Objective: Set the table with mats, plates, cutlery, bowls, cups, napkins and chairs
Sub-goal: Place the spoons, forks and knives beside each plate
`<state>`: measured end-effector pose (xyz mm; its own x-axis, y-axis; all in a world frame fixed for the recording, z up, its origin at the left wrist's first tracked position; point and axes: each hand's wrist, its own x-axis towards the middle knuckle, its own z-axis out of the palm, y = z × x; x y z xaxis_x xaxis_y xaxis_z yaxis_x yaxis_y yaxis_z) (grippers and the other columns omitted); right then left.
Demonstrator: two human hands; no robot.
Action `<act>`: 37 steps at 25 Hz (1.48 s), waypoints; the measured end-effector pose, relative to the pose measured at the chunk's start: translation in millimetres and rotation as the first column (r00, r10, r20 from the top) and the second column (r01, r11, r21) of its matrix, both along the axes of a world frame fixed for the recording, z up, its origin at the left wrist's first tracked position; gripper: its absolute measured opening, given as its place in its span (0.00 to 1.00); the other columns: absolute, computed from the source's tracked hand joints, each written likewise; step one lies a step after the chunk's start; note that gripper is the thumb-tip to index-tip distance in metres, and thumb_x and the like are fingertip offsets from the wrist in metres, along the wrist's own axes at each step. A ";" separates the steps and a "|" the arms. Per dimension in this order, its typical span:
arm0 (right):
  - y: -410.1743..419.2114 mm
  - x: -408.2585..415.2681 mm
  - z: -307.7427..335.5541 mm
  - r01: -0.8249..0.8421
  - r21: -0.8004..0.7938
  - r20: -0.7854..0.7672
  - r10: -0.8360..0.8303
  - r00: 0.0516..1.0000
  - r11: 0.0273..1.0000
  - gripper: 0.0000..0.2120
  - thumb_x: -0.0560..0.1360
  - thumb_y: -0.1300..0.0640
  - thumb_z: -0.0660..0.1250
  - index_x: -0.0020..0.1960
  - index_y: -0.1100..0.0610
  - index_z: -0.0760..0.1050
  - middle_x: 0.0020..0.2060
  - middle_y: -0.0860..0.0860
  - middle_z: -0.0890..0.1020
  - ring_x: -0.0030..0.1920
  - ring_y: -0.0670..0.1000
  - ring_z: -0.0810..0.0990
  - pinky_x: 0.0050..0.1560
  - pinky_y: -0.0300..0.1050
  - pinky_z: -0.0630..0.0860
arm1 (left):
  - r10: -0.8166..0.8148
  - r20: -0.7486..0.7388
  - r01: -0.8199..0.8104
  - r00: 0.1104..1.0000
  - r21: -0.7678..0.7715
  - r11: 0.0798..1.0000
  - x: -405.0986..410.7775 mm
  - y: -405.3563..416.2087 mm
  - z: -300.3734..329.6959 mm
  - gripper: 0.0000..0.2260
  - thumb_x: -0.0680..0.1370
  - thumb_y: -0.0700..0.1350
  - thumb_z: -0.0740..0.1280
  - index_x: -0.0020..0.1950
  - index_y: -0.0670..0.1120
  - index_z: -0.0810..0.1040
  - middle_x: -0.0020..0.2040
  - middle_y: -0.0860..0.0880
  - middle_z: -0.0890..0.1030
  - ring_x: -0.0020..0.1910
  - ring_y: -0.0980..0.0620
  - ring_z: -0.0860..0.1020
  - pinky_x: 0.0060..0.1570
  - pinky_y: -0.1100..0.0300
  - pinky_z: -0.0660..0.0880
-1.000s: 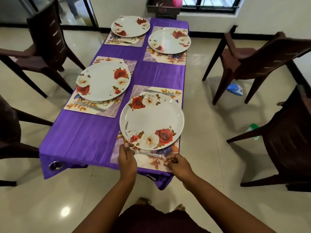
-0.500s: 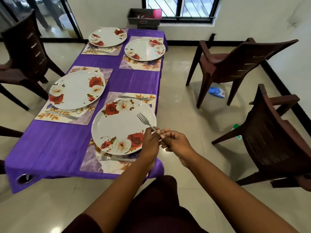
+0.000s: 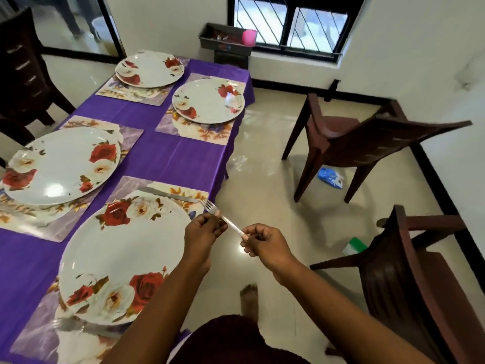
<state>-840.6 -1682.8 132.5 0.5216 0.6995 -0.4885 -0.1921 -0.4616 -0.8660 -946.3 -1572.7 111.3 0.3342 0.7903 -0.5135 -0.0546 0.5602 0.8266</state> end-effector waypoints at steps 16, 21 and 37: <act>197.0 189.7 -9.8 -0.215 0.030 0.107 0.211 0.972 0.976 0.03 0.75 0.61 0.71 0.44 0.56 0.81 0.33 0.53 0.82 0.34 0.48 0.78 0.35 0.38 0.75 | 0.356 -0.095 -0.354 0.930 0.033 0.935 166.0 186.2 4.0 0.15 0.76 0.38 0.71 0.60 0.46 0.71 0.47 0.43 0.83 0.41 0.49 0.84 0.41 0.58 0.81; 289.9 235.6 -41.5 -0.406 -0.057 0.092 0.410 0.908 0.912 0.08 0.77 0.67 0.65 0.50 0.57 0.80 0.37 0.53 0.82 0.37 0.49 0.79 0.40 0.40 0.78 | 0.522 -0.094 -0.527 0.848 -0.038 0.849 201.9 264.7 -21.7 0.12 0.77 0.32 0.67 0.58 0.41 0.69 0.44 0.41 0.79 0.35 0.49 0.79 0.31 0.65 0.79; 427.1 285.2 -74.7 -0.719 -0.248 -0.123 0.715 0.688 0.649 0.18 0.75 0.63 0.69 0.63 0.53 0.74 0.53 0.48 0.82 0.55 0.49 0.81 0.52 0.43 0.80 | 0.429 -0.620 -0.366 0.657 0.235 0.900 216.4 393.4 -75.3 0.12 0.72 0.37 0.74 0.52 0.46 0.79 0.50 0.48 0.77 0.46 0.49 0.78 0.43 0.60 0.71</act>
